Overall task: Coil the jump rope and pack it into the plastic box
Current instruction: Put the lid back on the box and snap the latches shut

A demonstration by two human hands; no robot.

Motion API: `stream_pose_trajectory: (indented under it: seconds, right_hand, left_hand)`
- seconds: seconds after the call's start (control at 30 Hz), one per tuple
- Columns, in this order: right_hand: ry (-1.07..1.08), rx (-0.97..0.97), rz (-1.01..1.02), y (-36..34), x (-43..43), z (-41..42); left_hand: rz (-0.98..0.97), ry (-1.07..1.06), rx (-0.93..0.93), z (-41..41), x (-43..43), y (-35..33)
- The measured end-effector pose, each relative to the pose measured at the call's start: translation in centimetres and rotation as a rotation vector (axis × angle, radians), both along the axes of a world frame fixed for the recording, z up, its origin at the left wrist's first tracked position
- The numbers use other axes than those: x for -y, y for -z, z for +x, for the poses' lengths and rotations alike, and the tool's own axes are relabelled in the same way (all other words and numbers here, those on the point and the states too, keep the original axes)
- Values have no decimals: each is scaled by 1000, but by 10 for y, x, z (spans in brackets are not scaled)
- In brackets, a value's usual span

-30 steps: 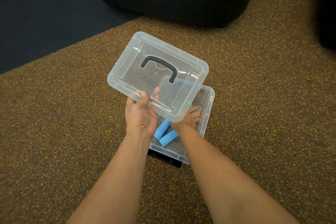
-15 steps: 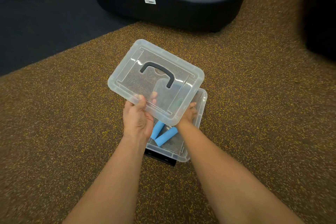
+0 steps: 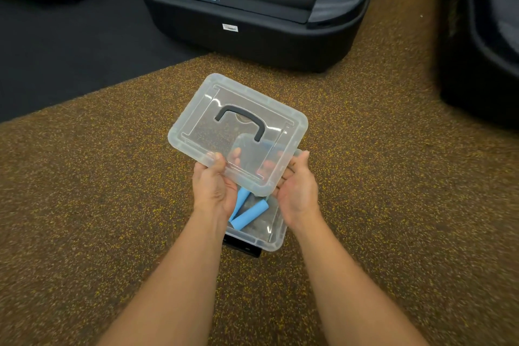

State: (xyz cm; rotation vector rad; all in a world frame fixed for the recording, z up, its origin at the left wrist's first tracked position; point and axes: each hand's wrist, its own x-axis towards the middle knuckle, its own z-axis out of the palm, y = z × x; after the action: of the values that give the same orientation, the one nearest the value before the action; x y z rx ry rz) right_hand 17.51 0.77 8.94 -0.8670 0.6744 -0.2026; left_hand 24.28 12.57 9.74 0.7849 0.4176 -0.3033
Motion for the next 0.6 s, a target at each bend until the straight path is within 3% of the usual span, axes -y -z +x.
stream_pose_trajectory:
  seconds: [0.13,0.4,0.5,0.6]
  right_hand:
    - [-29,82,-73,-8,-5,-14]
    - [-20,-16,-95,-5,27,-25]
    - [-24,-109,-144,-2,47,-29]
    - [-31,-163,-213,-3,61,-29]
  left_hand:
    - [-10,12,-2,-5,5,-3]
    - [64,-48,-100,-2,-13,-9]
    - [183,-114,-137,4,-30,-13]
    - [415,-34,-42,3,-42,-14]
